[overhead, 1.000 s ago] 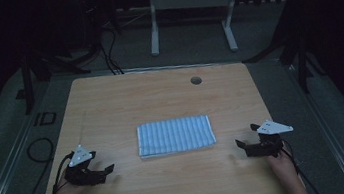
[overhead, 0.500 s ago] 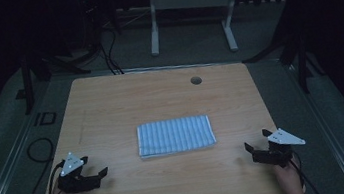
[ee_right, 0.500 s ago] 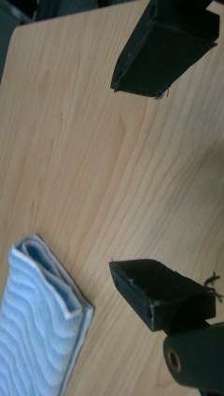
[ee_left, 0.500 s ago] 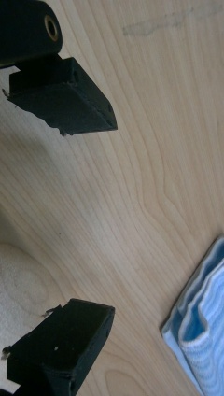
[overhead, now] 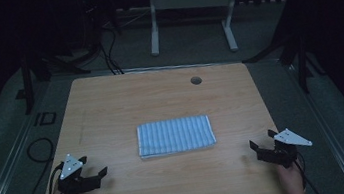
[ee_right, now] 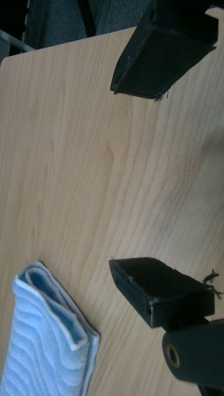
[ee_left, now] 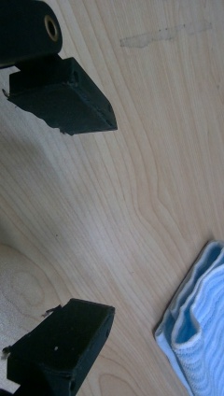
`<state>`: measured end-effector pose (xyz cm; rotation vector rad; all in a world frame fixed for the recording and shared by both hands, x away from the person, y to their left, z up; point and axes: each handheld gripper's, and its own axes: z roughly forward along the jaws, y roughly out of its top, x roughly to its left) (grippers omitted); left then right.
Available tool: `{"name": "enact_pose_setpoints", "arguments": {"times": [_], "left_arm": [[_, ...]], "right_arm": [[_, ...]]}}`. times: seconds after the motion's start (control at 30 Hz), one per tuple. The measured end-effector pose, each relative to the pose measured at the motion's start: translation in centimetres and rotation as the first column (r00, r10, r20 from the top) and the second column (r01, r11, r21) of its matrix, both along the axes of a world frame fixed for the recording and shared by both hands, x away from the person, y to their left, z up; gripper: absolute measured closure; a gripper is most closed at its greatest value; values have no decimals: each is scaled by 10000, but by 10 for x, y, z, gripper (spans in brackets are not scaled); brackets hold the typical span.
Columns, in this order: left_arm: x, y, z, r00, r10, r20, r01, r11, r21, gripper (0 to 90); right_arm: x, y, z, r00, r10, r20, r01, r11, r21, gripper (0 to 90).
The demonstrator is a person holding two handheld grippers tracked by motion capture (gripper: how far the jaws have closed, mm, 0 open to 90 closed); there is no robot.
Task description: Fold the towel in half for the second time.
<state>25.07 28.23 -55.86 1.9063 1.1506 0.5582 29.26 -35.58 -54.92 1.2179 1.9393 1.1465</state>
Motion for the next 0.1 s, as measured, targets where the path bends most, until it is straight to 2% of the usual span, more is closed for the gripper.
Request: {"name": "enact_pose_setpoints", "arguments": {"times": [0.1], "left_arm": [[0, 0, -1, 10000, -21, -34, 21, 10000, 13, 111]], "right_arm": [[0, 0, -1, 10000, 40, -31, -40, 10000, 20, 125]]}}
